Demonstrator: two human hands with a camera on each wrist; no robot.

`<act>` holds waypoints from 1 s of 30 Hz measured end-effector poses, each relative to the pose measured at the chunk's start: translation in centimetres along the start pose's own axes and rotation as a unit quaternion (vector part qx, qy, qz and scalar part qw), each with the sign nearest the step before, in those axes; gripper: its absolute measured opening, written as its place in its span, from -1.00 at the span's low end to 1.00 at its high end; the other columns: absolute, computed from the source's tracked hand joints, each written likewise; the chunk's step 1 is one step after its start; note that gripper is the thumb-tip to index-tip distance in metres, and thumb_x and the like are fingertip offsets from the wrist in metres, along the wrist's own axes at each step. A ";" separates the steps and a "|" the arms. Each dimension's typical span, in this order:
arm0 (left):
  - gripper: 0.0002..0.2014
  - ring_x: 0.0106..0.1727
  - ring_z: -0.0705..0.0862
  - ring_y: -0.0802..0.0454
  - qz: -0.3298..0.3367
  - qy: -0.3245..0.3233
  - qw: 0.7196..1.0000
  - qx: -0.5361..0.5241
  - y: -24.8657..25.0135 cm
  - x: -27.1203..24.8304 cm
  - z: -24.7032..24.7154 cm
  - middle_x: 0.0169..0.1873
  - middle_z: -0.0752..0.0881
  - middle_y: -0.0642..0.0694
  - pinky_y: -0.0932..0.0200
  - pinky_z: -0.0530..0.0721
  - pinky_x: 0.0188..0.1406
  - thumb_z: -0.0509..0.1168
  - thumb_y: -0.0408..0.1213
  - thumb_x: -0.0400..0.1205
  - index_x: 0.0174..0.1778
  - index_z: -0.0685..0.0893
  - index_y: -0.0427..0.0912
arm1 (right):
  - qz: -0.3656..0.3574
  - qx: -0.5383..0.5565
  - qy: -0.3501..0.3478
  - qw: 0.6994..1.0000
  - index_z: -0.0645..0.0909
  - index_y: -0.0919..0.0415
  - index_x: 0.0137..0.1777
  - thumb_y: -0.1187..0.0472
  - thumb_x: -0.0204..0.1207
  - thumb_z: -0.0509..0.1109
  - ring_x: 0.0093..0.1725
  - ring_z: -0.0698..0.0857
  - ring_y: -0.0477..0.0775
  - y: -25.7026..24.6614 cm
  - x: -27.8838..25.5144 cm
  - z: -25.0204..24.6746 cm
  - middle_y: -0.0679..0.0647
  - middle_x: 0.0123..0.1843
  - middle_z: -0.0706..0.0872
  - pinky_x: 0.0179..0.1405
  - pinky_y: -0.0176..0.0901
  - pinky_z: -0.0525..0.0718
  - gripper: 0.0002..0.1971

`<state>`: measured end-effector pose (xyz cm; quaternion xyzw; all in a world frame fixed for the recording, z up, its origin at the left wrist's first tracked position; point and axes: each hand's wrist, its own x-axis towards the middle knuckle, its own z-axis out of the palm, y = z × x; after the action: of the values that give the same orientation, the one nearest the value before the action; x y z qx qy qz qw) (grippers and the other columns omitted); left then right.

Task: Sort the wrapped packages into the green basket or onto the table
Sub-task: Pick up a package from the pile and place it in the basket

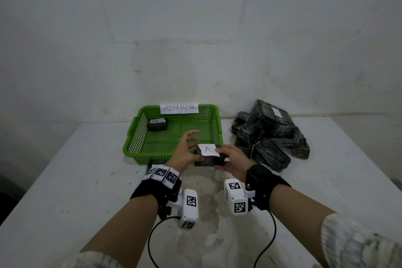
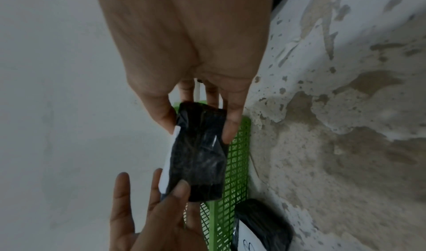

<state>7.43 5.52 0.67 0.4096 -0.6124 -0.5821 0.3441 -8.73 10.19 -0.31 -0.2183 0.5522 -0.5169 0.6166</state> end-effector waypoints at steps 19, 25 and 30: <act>-0.57 0.10 0.65 0.02 -0.031 0.089 0.994 -0.051 1.5 4.3 -5.9 0.25 0.62 -0.18 0.18 0.66 0.13 0.28 -0.44 0.61 0.42 0.51 -0.19 | 0.033 -0.050 -0.029 0.998 0.66 0.14 0.07 -0.05 0.67 0.24 -0.18 0.61 0.03 -3.0 5.1 7.0 0.04 -0.14 0.70 -0.19 -0.13 0.53 -0.71; -0.68 0.33 0.53 -0.19 -0.040 0.190 0.952 0.235 -0.5 9.2 -12.4 0.28 0.53 -0.22 -0.12 0.50 0.38 0.28 -0.18 0.63 0.31 0.59 -0.10 | 0.055 -0.065 0.021 0.996 0.62 0.31 0.20 0.01 0.72 0.18 -0.32 0.56 0.04 -5.6 10.1 10.2 0.15 -0.12 0.69 -0.44 -0.23 0.55 -0.63; -0.61 0.36 0.41 -0.28 -0.140 0.379 0.842 0.358 -1.9 12.5 -15.9 0.34 0.45 -0.32 -0.12 0.37 0.30 0.31 -0.19 0.58 0.34 0.56 -0.15 | 0.101 -0.097 0.071 0.988 0.58 0.28 0.39 -0.22 0.55 0.32 0.29 0.60 0.30 -4.6 16.5 12.3 0.21 0.37 0.61 0.31 0.15 0.60 -0.38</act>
<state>16.61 -12.57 -0.55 0.7743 -0.5360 -0.1636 0.2939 -1.74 -9.70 -0.27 -0.1829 0.6612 -0.4101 0.6010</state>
